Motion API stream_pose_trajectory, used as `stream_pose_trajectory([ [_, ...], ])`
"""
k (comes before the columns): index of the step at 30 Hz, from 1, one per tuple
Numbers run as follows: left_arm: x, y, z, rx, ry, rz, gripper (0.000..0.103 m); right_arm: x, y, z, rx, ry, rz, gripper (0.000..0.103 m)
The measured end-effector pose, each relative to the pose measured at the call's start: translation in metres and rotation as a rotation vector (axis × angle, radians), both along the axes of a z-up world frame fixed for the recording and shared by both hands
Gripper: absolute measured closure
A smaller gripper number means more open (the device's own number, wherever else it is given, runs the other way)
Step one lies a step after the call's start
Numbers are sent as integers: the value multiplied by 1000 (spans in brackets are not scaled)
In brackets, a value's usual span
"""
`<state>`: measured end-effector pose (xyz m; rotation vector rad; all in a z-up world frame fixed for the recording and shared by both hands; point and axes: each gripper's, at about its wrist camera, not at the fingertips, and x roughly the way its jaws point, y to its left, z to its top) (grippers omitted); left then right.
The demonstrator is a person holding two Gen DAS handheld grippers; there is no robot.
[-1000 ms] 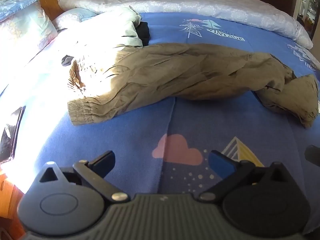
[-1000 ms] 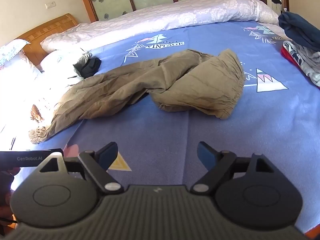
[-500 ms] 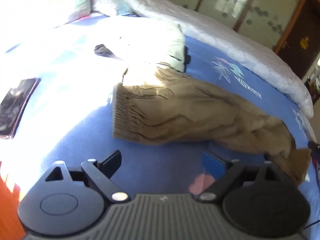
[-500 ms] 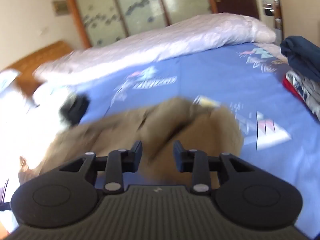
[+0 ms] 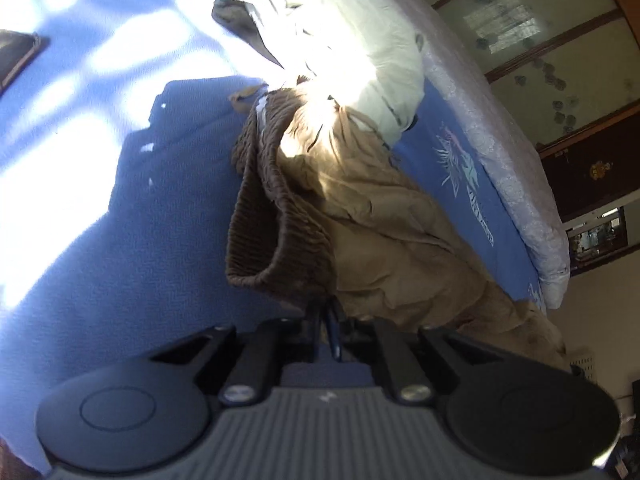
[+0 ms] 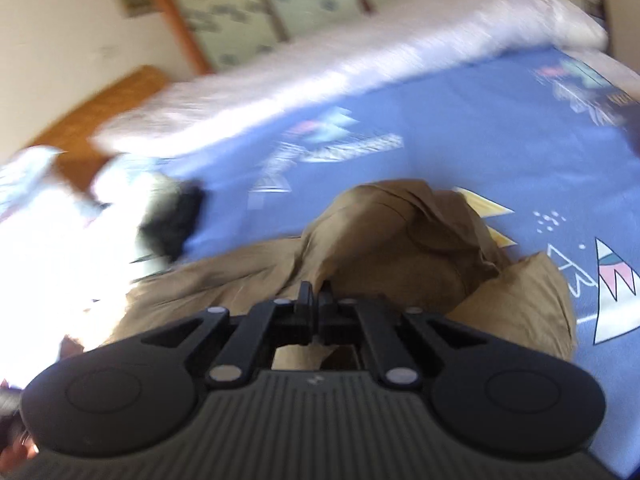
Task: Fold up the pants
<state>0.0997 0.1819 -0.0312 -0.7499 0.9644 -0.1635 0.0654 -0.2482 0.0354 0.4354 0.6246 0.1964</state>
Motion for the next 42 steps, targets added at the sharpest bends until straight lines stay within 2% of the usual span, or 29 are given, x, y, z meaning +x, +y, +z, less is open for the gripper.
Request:
stream_pose_trajectory([
  [3,-27,33,28,34,-62,19,98,-83,0,-2,118,22,215,95],
  [4,-34,44,36,50,-68,37,99,-108,0,-9,152,49,267,91],
  [5,-40,55,41,63,-71,56,99,-130,-1,-16,166,77,298,79],
  [6,-45,65,46,74,-70,78,99,-148,-3,-22,145,106,294,69],
  [7,-48,75,49,79,-67,99,99,-163,-7,-25,103,118,253,52],
  [8,-47,85,49,84,-65,115,99,-173,-15,-25,63,119,188,52],
  [9,-48,89,50,96,-62,125,100,-177,-25,-24,53,119,129,52],
  [11,-49,97,52,117,-54,137,100,-172,-48,-18,110,108,2,52],
  [13,-51,97,51,98,-62,143,100,-163,-58,-8,132,70,-91,52],
  [15,-52,96,49,82,-75,138,100,-147,-52,4,71,52,-118,51],
  [16,-53,95,49,82,-79,133,100,-136,-48,8,34,60,-127,47],
  [17,-54,93,46,83,-82,126,100,-127,-42,6,-4,67,-135,43],
  [19,-57,91,46,86,-77,124,100,-106,-46,-3,-58,84,-166,43],
  [21,-60,89,43,83,-77,129,100,-80,-62,-20,0,136,-200,43],
  [23,-61,91,42,73,-71,129,100,-55,-78,-38,147,210,-210,43],
  [24,-60,92,41,71,-71,131,100,-26,-80,-46,215,261,-203,46],
  [25,-62,92,42,72,-73,136,100,-14,-80,-52,254,303,-193,82],
  [26,-65,93,42,72,-78,140,100,-4,-79,-54,261,342,-187,99],
  [27,-67,93,42,71,-82,145,100,3,-78,-48,236,335,-206,99],
  [30,-74,96,42,74,-88,162,100,25,-89,9,158,170,-288,99],
  [32,-74,98,39,70,-78,170,100,47,-110,51,157,54,-384,99],
  [34,-74,97,36,61,-68,178,100,65,-130,89,102,-85,-502,97],
  [36,-75,95,33,53,-67,180,100,75,-147,108,59,-156,-589,82],
  [37,-76,94,32,49,-69,178,100,77,-155,109,68,-132,-616,47],
  [38,-76,93,31,47,-69,176,100,75,-160,108,81,-104,-629,32],
  [40,-75,92,27,44,-59,171,100,57,-161,95,80,-95,-568,33],
  [42,-72,94,22,40,-39,172,100,33,-152,69,50,-42,-475,33],
])
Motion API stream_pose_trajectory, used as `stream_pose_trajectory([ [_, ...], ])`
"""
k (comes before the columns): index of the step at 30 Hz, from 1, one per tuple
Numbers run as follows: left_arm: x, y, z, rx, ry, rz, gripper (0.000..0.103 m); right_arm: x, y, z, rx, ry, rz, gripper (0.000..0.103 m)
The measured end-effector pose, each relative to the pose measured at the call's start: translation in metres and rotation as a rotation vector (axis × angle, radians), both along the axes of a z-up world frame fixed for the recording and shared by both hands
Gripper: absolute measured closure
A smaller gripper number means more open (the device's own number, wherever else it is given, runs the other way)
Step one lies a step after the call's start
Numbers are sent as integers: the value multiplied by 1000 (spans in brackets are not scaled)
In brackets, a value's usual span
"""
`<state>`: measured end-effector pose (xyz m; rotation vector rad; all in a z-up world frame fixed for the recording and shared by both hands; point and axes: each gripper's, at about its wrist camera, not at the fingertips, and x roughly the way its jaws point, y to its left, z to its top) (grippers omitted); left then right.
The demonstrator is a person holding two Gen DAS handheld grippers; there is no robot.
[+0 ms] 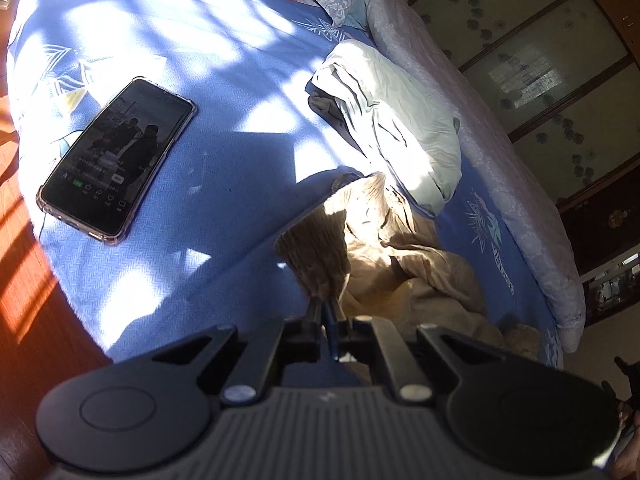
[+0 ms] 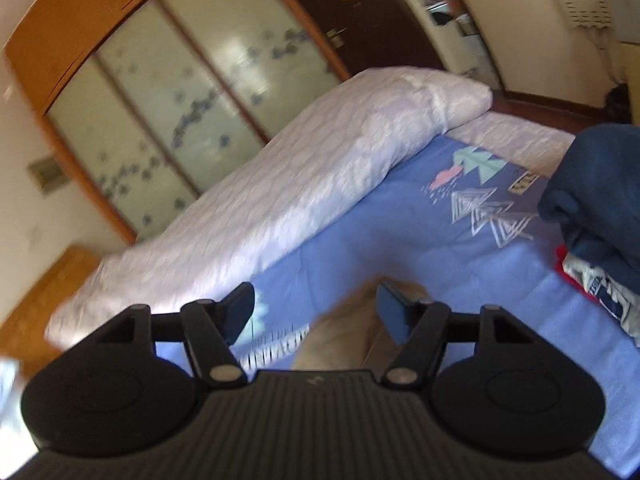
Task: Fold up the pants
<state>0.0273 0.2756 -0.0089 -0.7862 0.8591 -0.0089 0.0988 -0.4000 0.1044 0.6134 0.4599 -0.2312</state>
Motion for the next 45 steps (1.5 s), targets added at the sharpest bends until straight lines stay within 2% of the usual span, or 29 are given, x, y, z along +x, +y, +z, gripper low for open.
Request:
stream_pose_trajectory([
  [2,2,1,-2,-6,14,2,100,-28,11,-32,11,79,79,34],
  [5,4,2,0,-5,12,2,100,-73,27,-81,-13,223,120,33],
  [9,4,-1,2,-2,11,-2,100,-102,55,-128,-51,364,216,33],
  [10,4,-1,3,-1,12,-4,100,-100,65,-137,-88,407,251,39],
  [11,4,-2,4,0,10,-5,100,-98,76,-142,-156,442,289,80],
  [12,4,-2,6,3,7,-3,100,-93,84,-143,-219,466,320,99],
  [13,4,-1,9,8,2,1,100,-90,84,-134,-255,441,309,97],
  [16,-2,10,26,30,-31,30,100,-94,62,-69,-379,227,205,98],
  [19,-8,26,40,45,-47,50,100,-136,19,2,-467,13,77,97],
  [20,-10,28,43,54,-44,50,100,-154,5,19,-478,-35,48,97],
  [22,-14,30,44,87,-24,40,100,-192,-21,33,-514,-78,8,97],
  [24,-18,28,36,110,20,15,100,-228,-42,25,-533,-60,-26,96],
  [27,-24,23,16,119,91,-23,100,-269,-64,-13,-425,35,-94,90],
  [28,-25,20,9,133,118,-29,100,-283,-66,-29,-390,85,-126,75],
  [29,-27,17,1,153,145,-32,100,-291,-68,-48,-364,151,-163,57],
  [30,-28,14,-6,168,176,-41,99,-304,-61,-66,-347,231,-214,51],
  [31,-30,11,-13,183,210,-60,99,-308,-63,-81,-330,303,-263,49],
  [33,-32,7,-14,196,230,-101,98,-314,-68,-98,-256,382,-322,49],
  [35,-35,11,-2,220,213,-119,98,-320,-67,-89,-169,319,-350,49],
  [37,-34,24,22,233,159,-97,97,-314,-63,-67,-155,223,-326,49],
  [41,-1,37,63,272,47,-61,88,-264,-49,-24,-108,20,-199,49],
  [42,16,31,71,295,19,-77,84,-243,-44,-19,-97,-13,-161,49],
  [44,52,13,77,330,-51,-145,69,-203,-33,-20,-73,-39,-96,49],
  [45,75,-2,75,350,-83,-187,52,-183,-25,-22,-62,-42,-61,49],
])
